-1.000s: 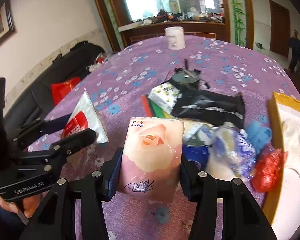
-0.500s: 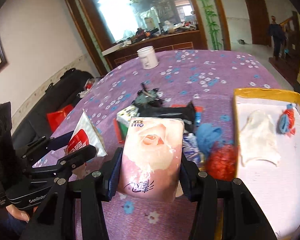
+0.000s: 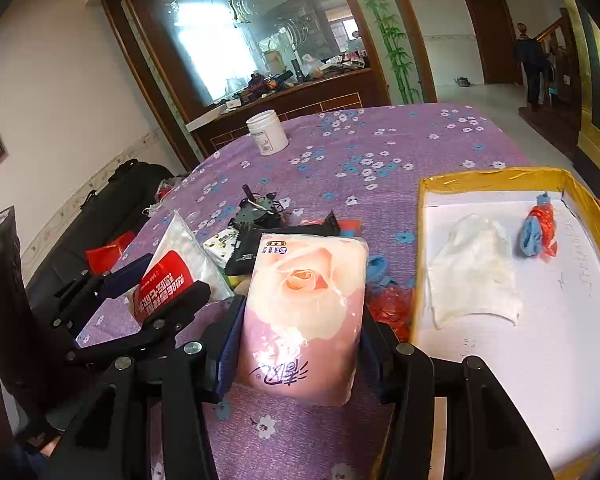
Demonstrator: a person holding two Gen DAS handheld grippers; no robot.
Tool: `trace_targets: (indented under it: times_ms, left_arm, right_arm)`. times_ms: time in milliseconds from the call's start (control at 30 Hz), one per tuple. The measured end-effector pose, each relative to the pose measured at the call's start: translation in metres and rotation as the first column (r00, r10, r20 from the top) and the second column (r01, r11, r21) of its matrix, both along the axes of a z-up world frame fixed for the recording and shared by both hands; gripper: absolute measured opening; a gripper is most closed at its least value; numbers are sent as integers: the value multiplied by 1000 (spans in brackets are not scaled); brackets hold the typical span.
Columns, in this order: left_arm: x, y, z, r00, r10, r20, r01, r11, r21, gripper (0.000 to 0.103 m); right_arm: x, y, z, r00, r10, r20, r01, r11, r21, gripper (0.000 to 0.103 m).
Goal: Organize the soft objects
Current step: 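Carry the pink tissue pack with right toward the tray while left carries the red-labelled pack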
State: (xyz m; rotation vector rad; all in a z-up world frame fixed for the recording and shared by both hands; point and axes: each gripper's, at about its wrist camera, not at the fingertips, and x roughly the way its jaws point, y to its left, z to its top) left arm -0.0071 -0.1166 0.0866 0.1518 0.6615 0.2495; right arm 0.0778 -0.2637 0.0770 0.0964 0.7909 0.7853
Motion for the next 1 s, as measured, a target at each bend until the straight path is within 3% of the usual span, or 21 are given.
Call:
trace_targets:
  times_ms: [367,1000]
  left_arm:
    - [12,-26,0,1000,-12,0,12,997,82,60]
    - [36,-87,7,995,-103,1,102,985,138,60]
  right_arm:
    - [6,-23,-4,1000,-28,-11,28,999,27,55]
    - [20,-95,-7,987,-157,-35,159,984,78,55]
